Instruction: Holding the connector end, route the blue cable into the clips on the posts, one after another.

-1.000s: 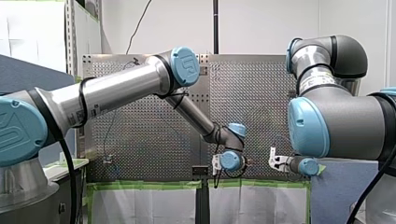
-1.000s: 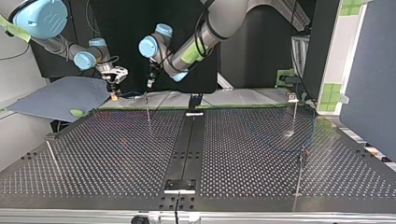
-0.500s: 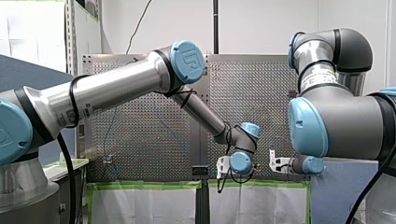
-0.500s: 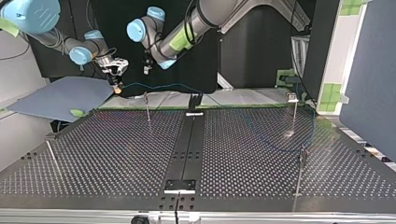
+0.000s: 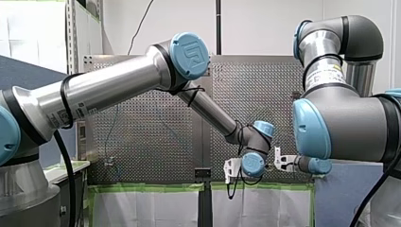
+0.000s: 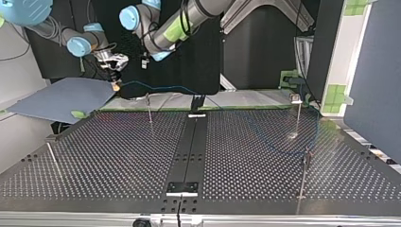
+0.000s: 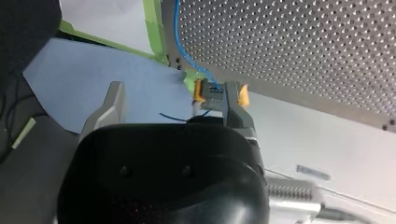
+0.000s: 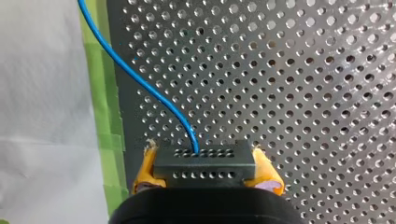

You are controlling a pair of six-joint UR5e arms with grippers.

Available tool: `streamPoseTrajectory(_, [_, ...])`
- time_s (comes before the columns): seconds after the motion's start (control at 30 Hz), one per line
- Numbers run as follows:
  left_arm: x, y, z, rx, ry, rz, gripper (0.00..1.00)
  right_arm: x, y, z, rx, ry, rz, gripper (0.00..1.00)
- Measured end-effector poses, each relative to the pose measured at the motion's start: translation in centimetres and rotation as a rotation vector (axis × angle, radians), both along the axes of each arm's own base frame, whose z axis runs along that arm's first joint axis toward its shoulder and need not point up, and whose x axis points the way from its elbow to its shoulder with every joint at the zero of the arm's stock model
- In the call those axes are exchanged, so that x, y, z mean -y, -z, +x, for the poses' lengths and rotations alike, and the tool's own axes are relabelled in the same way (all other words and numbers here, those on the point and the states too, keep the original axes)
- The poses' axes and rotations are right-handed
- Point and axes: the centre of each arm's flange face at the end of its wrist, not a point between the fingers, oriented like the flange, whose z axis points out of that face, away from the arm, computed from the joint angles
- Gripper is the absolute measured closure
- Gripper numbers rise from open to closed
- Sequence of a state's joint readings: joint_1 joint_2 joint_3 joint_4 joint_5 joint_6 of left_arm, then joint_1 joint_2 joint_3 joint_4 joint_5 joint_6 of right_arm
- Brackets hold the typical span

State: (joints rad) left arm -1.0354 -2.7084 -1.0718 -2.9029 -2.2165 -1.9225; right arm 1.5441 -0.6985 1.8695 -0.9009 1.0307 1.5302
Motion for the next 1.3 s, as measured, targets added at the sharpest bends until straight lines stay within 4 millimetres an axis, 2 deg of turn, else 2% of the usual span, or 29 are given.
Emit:
streamPoseTrajectory(0.27, [-1.1, 0.2, 2.1, -0.063, -0.006, -0.047, 0.00, -1.8, 0.7, 0.2, -0.009, -0.005, 0.018, 1.00])
streamPoseTrajectory(0.83, [-7.1, 1.1, 10.2, -0.197, -0.047, 0.019, 0.00, -1.8, 0.7, 0.2, -0.014, -0.008, 0.003, 1.00])
streamPoseTrajectory(1.3, [-7.4, 1.5, 11.7, -0.275, 0.015, -0.073, 0.00, -2.0, 0.6, 0.9, -0.007, -0.037, -0.005, 1.00])
